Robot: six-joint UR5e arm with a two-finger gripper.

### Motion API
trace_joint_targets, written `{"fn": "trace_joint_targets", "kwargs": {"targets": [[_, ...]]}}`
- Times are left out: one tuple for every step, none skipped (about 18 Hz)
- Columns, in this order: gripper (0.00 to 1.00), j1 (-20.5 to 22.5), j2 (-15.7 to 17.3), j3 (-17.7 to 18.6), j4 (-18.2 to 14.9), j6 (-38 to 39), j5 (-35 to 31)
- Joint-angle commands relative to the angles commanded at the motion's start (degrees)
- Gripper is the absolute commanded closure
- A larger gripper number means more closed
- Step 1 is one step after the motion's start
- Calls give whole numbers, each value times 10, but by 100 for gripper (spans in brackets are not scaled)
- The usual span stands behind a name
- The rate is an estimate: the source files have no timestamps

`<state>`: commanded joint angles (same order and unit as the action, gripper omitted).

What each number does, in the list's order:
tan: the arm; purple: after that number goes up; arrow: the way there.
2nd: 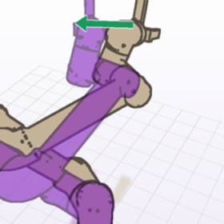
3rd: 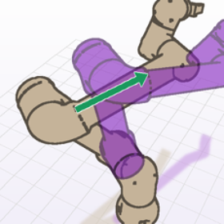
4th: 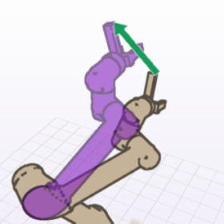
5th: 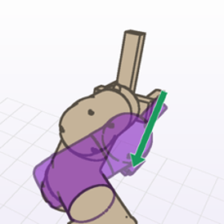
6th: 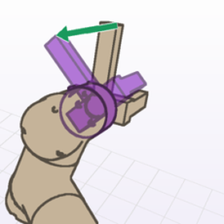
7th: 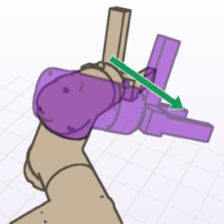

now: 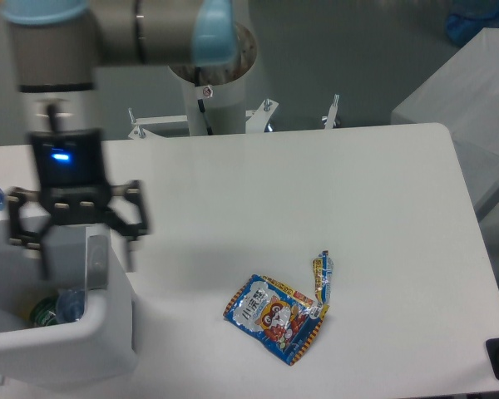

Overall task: Place the trash in the trash can
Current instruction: 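Move the gripper over the blue snack wrapper and lower it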

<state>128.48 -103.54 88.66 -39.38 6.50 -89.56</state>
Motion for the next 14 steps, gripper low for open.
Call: {"fn": "trace_joint_targets", "kwargs": {"targets": [[0,24,1,14,0,0,1],[0,40,1,26,-1,0,3],[0,52,0,40,0,-1,3],[0,68,0,54,-1,-3,3],[0,85,0,66,-1,-5,4],[0,98,-2,74,-1,-5,5],[0,107,-3,80,-1,-1,7],[0,120,-5,87,0,4,11],[0,131,-9,93,0,19,18],[0,138,-18,101,0,26,20],[0,145,-30,103,0,25,21],[0,146,-42,103,0,25,20],[0,147,-56,102,0,25,19],[0,147,-74,101,-1,26,18]]}}
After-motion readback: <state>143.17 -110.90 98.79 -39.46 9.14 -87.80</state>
